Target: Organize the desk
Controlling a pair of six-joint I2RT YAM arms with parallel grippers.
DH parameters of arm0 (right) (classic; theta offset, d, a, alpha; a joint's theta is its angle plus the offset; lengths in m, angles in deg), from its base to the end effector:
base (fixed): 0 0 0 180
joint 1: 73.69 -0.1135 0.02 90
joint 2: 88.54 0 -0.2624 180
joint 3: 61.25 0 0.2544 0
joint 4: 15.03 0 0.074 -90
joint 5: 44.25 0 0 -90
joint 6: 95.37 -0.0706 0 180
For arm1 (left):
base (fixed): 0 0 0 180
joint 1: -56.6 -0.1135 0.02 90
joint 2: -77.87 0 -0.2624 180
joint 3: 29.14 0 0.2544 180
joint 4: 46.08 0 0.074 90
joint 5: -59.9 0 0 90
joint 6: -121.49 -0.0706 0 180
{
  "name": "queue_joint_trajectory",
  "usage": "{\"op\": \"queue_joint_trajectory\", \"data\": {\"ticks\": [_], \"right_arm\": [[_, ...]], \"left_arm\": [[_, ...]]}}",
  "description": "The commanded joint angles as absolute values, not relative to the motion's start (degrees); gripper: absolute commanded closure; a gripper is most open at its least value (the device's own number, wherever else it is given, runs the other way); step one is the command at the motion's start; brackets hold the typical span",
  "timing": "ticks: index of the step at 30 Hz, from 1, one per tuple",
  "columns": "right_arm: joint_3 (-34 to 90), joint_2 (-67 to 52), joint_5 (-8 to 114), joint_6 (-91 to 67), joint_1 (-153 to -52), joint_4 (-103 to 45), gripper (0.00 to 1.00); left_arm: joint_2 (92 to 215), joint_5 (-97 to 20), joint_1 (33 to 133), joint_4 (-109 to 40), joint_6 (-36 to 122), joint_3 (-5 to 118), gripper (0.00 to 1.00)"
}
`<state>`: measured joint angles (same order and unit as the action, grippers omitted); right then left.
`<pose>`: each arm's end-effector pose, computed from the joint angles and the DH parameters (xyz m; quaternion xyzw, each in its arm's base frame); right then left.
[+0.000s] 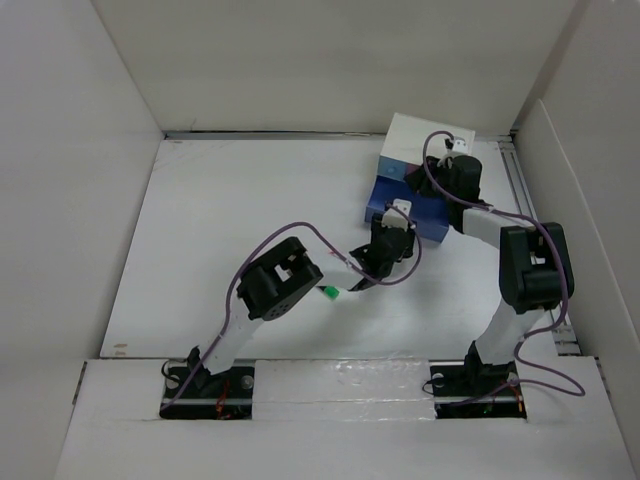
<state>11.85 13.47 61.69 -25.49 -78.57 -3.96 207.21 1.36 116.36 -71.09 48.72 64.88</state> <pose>0.4291 0.0561 0.2037 0.0252 0.8041 0.2356 0.5451 0.2967 -0.4358 0.1453 0.1062 0.7517 -0.2210 0.6122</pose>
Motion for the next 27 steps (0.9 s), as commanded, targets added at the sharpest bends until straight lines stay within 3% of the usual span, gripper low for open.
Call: {"op": "queue_joint_trajectory", "data": {"ticks": [1, 5, 8, 9, 13, 16, 17, 18, 19, 20, 21, 25, 26, 27], "right_arm": [[13.04, 11.3, 60.07, -24.62, -78.96, -1.86, 0.55], [12.34, 8.76, 59.98, -24.44, -80.01, -3.62, 0.44], [11.63, 4.98, 60.51, -24.27, -80.63, -4.59, 0.17], [11.46, 1.66, 60.25, -23.66, -81.33, -5.81, 0.0], [10.14, -3.19, 58.23, -21.99, -84.31, -9.5, 0.0], [5.58, -9.76, 54.37, -20.93, -88.88, -11.88, 0.0], [3.83, -11.71, 52.62, -20.84, -90.46, -12.15, 0.0], [1.72, -13.56, 50.86, -20.58, -93.61, -11.8, 0.15], [-2.3, -16.97, 50.58, -20.23, -95.29, -11.54, 0.43], [-4.0, -18.31, 49.97, -20.05, -96.96, -11.97, 0.74], [-5.32, -19.62, 47.7, -19.61, -100.37, -14.06, 1.0], [-11.91, -23.77, 43.2, -16.72, -106.72, -18.29, 1.0], [-13.93, -23.94, 43.03, -16.62, -107.25, -19.26, 0.8], [-14.99, -23.68, 43.72, -16.19, -107.26, -19.44, 0.67]], "left_arm": [[200.22, 4.6, 116.8, -70.94, 49.15, 62.99, 0.44], [195.74, 7.69, 117.41, -70.84, 49.15, 59.48, 0.29], [191.0, 9.97, 118.64, -72.33, 48.1, 55.96, 0.28], [188.29, 11.19, 119.26, -73.12, 47.66, 53.95, 0.29], [180.1, 13.3, 119.26, -73.31, 48.27, 48.67, 0.32], [171.58, 18.48, 119.26, -73.31, 48.36, 42.79, 0.45], [169.39, 18.59, 118.22, -72.26, 48.97, 41.38, 0.58], [164.66, 18.15, 117.42, -70.42, 50.11, 38.76, 0.65], [162.18, 16.67, 116.37, -68.4, 51.86, 37.25, 0.73], [159.63, 15.35, 113.84, -64.64, 55.62, 35.93, 0.89], [154.74, 13.42, 112.16, -62.69, 57.66, 32.78, 0.95], [143.45, 0.87, 104.51, -57.67, 61.89, 25.21, 1.0], [141.52, -0.73, 103.45, -55.23, 61.98, 24.41, 0.97], [138.28, -1.44, 102.83, -53.98, 61.9, 23.1, 0.94]]}}
